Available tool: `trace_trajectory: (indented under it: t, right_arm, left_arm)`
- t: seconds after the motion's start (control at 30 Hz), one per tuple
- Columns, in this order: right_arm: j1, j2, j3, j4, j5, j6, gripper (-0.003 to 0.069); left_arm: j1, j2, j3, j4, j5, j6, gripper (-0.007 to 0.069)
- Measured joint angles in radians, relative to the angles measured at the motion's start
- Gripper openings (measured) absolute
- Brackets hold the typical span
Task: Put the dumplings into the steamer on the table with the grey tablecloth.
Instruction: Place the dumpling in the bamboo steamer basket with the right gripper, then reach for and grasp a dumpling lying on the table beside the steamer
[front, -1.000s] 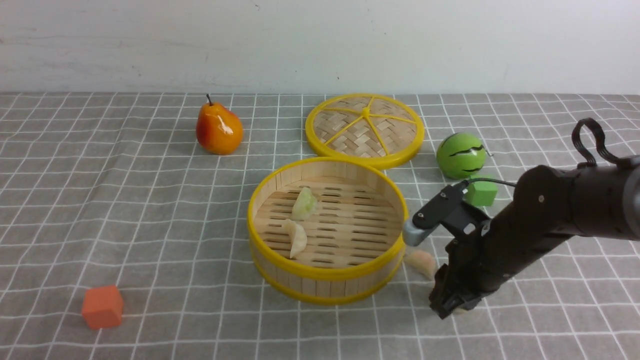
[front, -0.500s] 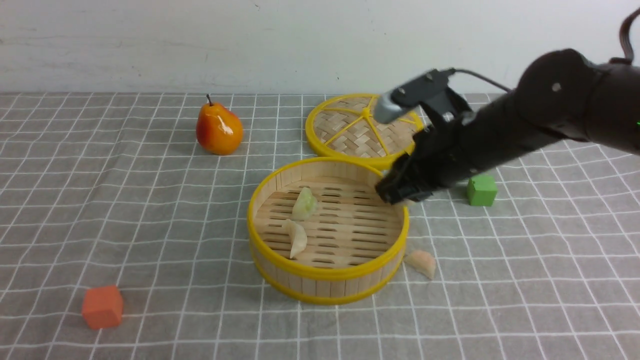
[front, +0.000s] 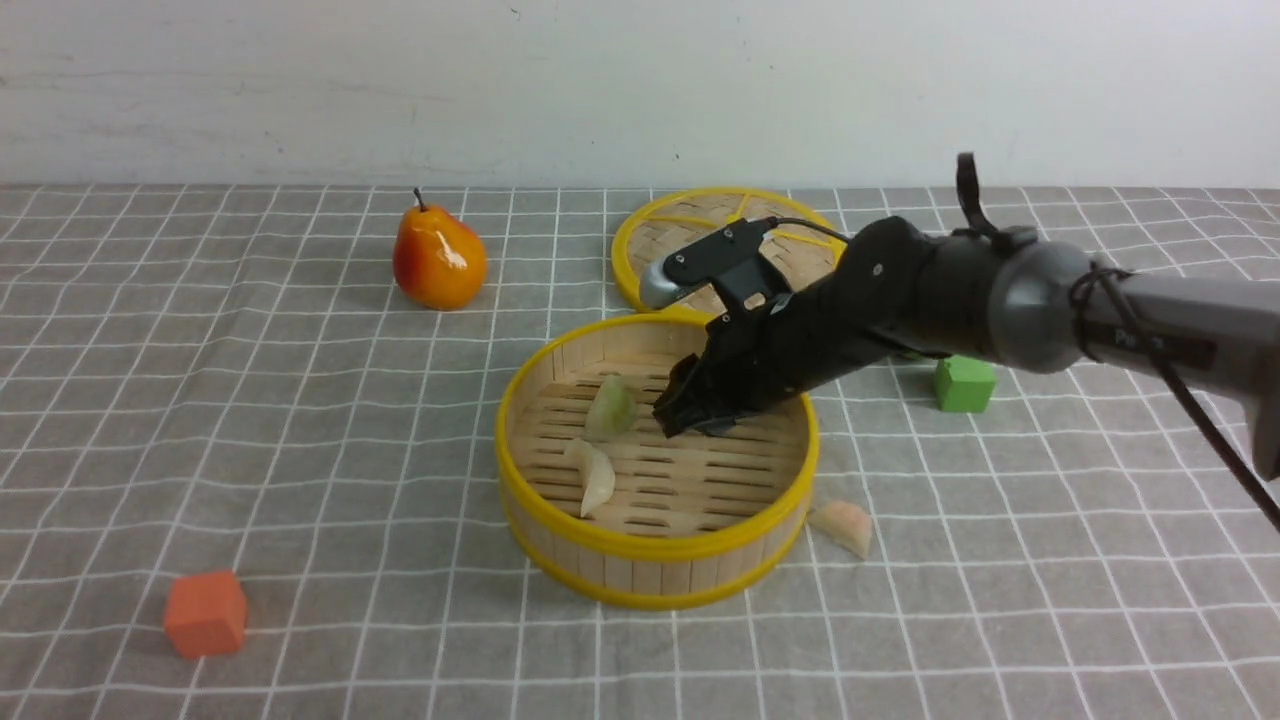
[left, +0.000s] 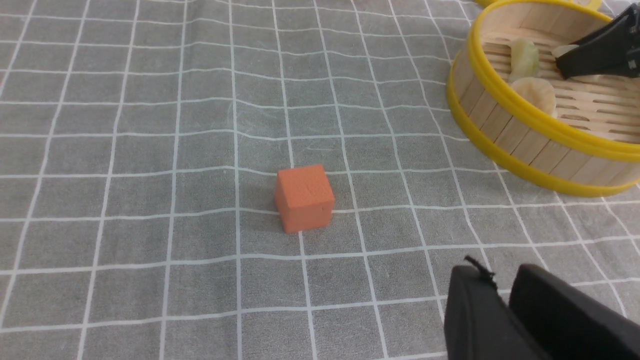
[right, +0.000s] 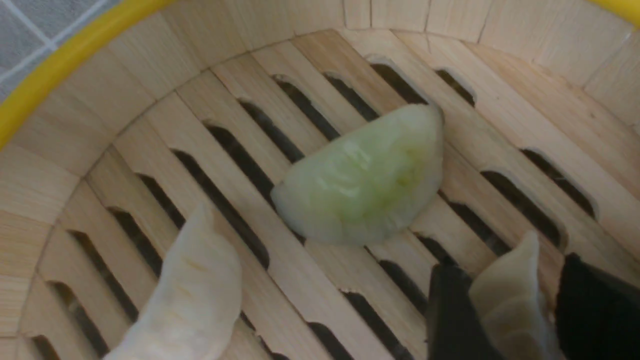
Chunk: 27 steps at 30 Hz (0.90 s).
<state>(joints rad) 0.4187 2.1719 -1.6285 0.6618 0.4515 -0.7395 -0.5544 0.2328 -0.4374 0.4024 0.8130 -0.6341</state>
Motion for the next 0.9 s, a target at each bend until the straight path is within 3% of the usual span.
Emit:
trace_trajectory:
  t: [0.13,0.27,0.4,0.53,0.63,0.9]
  right_arm:
    - [-0.011,-0.083,-0.009,-0.024,0.064,0.023,0.0526]
    - [-0.047,-0.220,-0.012,-0.129,0.162,0.040,0.0594]
    - [-0.131,-0.347,0.001,-0.266,0.400,0.113,0.0557]
    - [-0.204,-0.330,0.097,-0.294,0.526,0.151,0.0493]
    - [-0.220,-0.257,0.179,-0.291,0.485,0.154,0.0437]
    - [-0.161,-0.153,0.193,-0.255,0.350,0.154,0.0374]
  left_arm:
    - [0.000,0.000,0.007,0.004,-0.001,-0.001,0.0109]
    - [0.000,0.000,0.011,0.004,-0.005,-0.001,0.0111]
    - [0.000,0.000,0.011,0.005,-0.005,-0.003,0.0112]
    - [0.000,0.000,0.011,0.005,-0.007,-0.003,0.0114]
    - [0.000,0.000,0.012,0.005,-0.009,-0.003,0.0118]
    - [0.000,0.000,0.012,0.005,-0.009,-0.003,0.0122]
